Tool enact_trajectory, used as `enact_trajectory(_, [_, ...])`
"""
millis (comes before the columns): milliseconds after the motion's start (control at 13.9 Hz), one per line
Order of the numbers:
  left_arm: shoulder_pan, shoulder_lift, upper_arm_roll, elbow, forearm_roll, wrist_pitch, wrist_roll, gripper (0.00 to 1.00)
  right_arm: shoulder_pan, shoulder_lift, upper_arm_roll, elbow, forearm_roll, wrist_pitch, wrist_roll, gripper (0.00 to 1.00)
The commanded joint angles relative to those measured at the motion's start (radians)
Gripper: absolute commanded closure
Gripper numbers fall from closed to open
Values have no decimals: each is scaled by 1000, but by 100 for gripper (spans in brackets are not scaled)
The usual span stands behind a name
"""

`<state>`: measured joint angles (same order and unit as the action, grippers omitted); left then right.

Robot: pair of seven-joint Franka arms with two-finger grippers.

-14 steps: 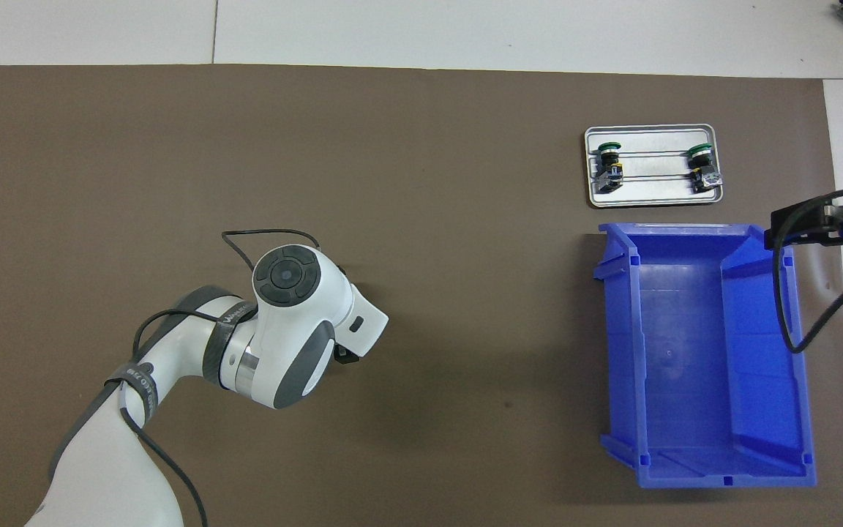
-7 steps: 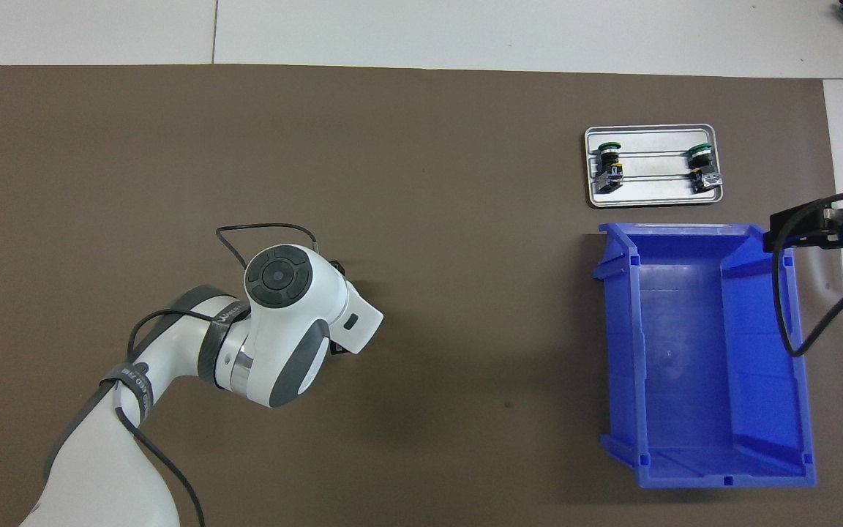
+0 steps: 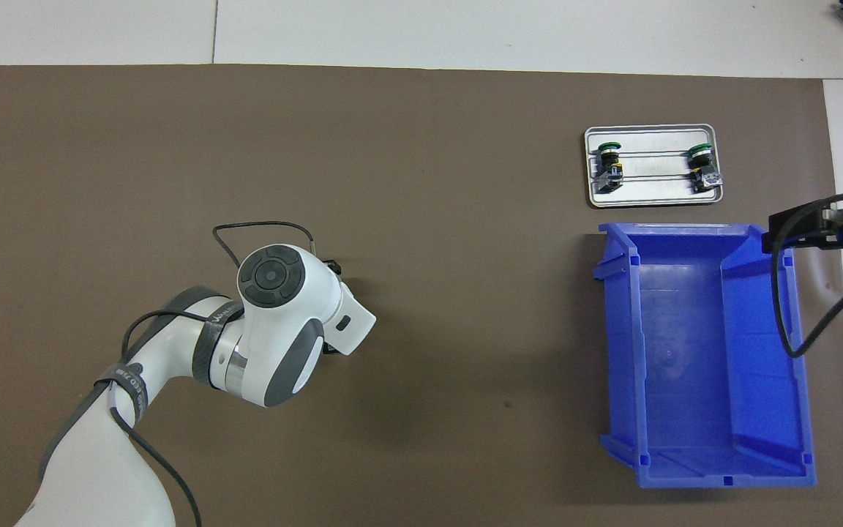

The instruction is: Place and press button with both arms

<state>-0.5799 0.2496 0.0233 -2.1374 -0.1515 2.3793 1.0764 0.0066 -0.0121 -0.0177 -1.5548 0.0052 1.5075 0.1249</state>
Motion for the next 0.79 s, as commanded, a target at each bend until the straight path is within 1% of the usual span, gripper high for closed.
enact_trajectory(0, [0,-26,0,-38,0,46,17,19,-13,-25,12,-27,15,-1,-24,0])
enact_trajectory(288, [-5,-24,0,-39,-2,60,16,23,-14,-25,12,-27,15,-1,-24,0])
enact_trajectory(360, [-5,-24,0,-45,-2,64,16,26,-13,-25,12,-28,15,-1,-24,0])
enact_trajectory(505, [-6,-23,0,-49,-2,75,14,38,-14,-25,12,-27,15,-1,-24,0])
enact_trajectory(577, [-3,-23,0,-49,-2,78,14,39,-14,-25,12,-27,15,-1,-24,0])
enact_trajectory(721, [2,-21,0,-47,-2,81,14,49,-14,-25,12,-27,15,-1,-24,0])
